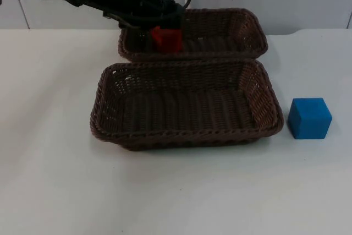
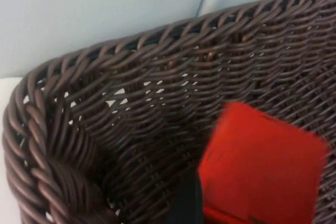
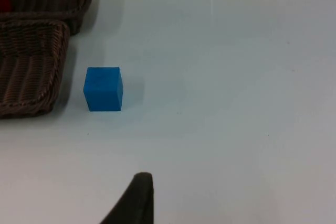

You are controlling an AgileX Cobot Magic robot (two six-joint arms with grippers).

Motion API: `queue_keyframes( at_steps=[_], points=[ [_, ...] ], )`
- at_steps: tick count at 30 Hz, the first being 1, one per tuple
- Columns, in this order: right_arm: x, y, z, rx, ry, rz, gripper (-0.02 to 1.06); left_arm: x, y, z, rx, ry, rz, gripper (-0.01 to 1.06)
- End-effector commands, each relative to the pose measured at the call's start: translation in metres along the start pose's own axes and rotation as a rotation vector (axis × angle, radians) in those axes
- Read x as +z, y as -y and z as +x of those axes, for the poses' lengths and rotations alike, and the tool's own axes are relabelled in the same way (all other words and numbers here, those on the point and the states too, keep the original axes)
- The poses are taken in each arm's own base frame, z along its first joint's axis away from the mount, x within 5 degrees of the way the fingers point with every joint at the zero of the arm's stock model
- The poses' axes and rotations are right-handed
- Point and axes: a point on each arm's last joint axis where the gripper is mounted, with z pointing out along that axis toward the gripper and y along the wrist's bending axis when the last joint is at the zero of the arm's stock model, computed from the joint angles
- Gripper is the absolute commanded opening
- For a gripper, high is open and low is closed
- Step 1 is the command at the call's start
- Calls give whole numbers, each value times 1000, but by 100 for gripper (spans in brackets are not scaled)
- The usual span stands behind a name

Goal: Pick up one cube with the left hand and place it into the upper basket. Pick up one cube with the right hand and place it into the lower basket.

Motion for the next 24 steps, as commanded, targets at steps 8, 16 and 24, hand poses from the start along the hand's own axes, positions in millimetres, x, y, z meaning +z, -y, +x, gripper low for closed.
queue_keyframes(
  at_steps=[8,16,24],
  points=[
    [1,0,1,-1,1,3,105,-14,11,-15,-3,11,35,73],
    [1,0,1,-1,1,3,105,-53,29,-46,35,12,97,73],
    [1,0,1,-1,1,3,105,-106,49,-80,69,39,151,73]
  ],
)
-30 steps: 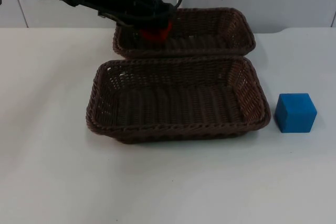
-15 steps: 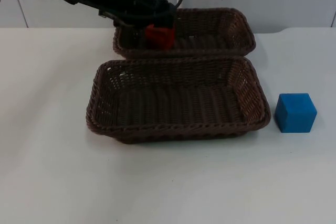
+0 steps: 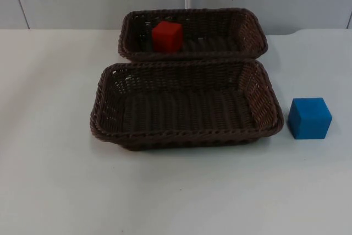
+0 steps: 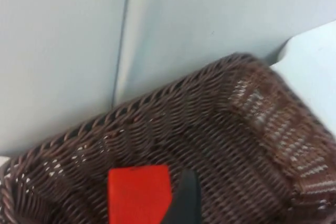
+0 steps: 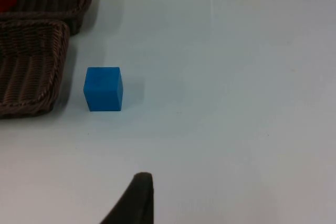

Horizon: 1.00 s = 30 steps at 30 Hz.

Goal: Pick up one cube with the left hand and place it into the upper basket. Pick up one cube with the right hand and place it into the lower basket.

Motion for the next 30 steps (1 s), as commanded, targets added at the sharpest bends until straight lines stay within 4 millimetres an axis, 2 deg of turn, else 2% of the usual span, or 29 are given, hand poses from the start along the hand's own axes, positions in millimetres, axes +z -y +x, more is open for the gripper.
queue_keyframes(
  at_steps=[1,9,13,19,24,30],
  points=[
    [1,0,1,-1,1,3,105,-19,11,-14,4,17,18,73],
    [1,0,1,-1,1,3,105,-45,18,-27,5,-4,-32,73],
    [1,0,1,-1,1,3,105,-66,20,-35,23,-26,-103,73],
    [1,0,1,-1,1,3,105,-91,31,-45,26,-27,-101,73],
    [1,0,1,-1,1,3,105,-109,38,-47,0,-8,-106,73],
    [1,0,1,-1,1,3,105,-130,45,-36,-18,-8,-120,73]
  ],
)
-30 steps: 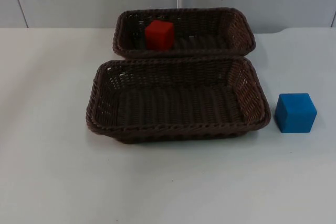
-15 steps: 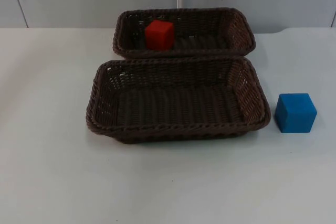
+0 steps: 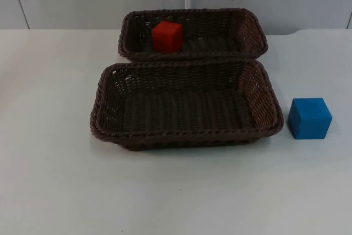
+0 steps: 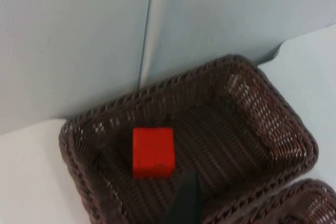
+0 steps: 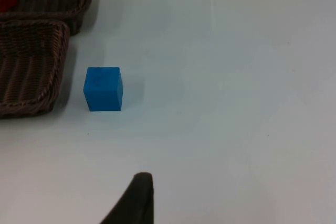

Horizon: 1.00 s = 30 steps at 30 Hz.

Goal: Pick up one cube with the left hand and place it into the upper basket. Pick up one cube with the right hand and place it into the lower basket.

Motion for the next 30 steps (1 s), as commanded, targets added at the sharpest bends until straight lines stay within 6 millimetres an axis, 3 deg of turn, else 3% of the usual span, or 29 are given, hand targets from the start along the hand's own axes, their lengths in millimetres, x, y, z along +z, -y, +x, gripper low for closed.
queue_keyframes(
  at_steps=[1,18,30],
  points=[
    [1,0,1,-1,1,3,105,-14,4,4,-13,26,-15,73],
    [1,0,1,-1,1,3,105,-95,18,78,-41,146,-121,73],
    [1,0,1,-1,1,3,105,-134,29,112,-39,163,-123,73]
  ],
)
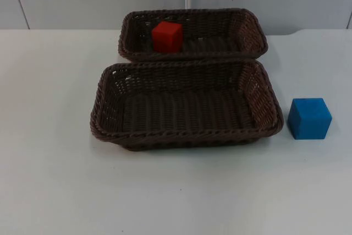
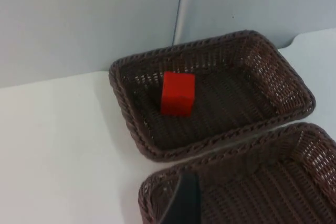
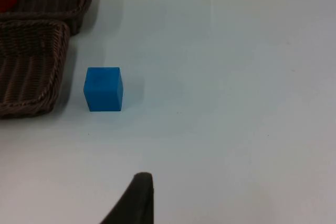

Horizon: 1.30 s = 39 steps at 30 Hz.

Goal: Pick up one cube with the left hand and place it into the upper basket. Pick up one cube with the right hand and place it into the lower basket.

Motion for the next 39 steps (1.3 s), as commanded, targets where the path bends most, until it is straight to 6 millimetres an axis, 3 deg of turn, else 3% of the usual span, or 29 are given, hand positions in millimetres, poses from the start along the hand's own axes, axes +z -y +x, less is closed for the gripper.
queue_keyframes(
  at_steps=[1,15,26,31,39],
  points=[
    [1,0,1,-1,1,3,105,-9,2,4,-3,19,-2,73],
    [1,0,1,5,1,3,105,-85,9,62,24,113,-8,73],
    [1,0,1,5,1,3,105,-129,12,102,123,105,-21,73],
    [1,0,1,5,1,3,105,-147,15,106,113,150,-19,73],
    [1,0,1,5,1,3,105,-151,15,111,102,150,-19,73]
  ],
)
